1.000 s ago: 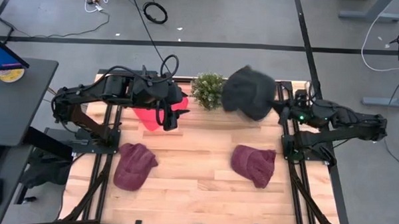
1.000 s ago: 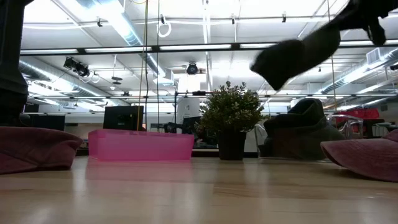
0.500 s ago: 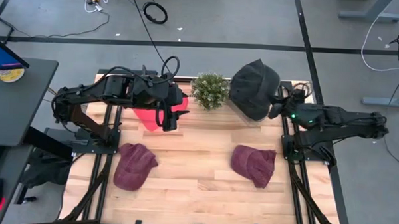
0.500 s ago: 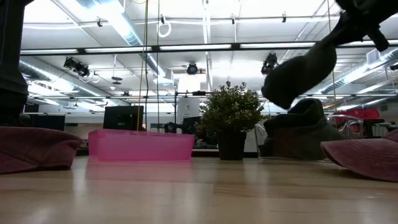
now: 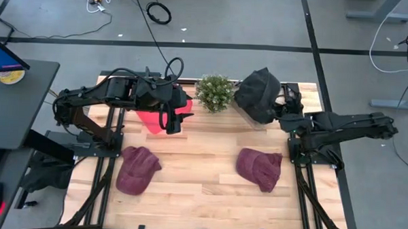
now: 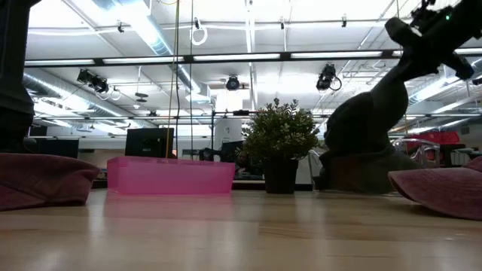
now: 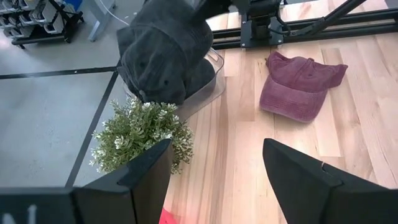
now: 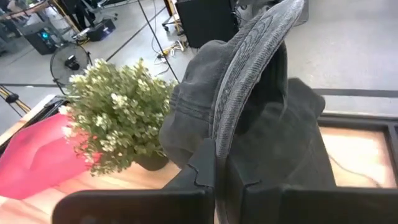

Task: Pick & Place hat
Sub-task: Put the black cap into the transparent bin

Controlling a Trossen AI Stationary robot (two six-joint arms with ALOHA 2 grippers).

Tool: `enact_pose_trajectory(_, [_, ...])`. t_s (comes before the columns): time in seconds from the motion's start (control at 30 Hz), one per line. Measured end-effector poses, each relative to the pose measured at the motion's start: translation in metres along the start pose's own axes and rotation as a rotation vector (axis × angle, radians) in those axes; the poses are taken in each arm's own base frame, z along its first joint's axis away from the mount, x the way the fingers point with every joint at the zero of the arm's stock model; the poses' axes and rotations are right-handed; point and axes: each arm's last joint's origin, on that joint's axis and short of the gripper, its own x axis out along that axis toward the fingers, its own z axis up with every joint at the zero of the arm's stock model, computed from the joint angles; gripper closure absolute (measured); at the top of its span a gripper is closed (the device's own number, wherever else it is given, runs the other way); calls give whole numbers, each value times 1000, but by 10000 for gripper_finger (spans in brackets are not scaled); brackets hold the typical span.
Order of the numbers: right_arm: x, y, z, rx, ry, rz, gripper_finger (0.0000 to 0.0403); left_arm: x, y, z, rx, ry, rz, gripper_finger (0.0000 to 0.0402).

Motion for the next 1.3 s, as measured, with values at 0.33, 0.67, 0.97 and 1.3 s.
enact_pose_trajectory(0.33, [22, -7, -42, -38, -18, 27, 397, -1, -4, 1, 6, -6, -11, 148])
enact_pose_trajectory(0.67, [35, -26, -75, 6, -14, -19, 394, -3, -12, 3, 15, -29, -34, 148])
enact_pose_trajectory(0.97, [38, -35, -85, 81, -25, -65, 396, -4, -12, 4, -12, -38, -35, 148])
enact_pose_trajectory(1.3, [41, -42, -88, 52, 60, -101, 389, -3, -12, 6, -18, -58, -33, 148])
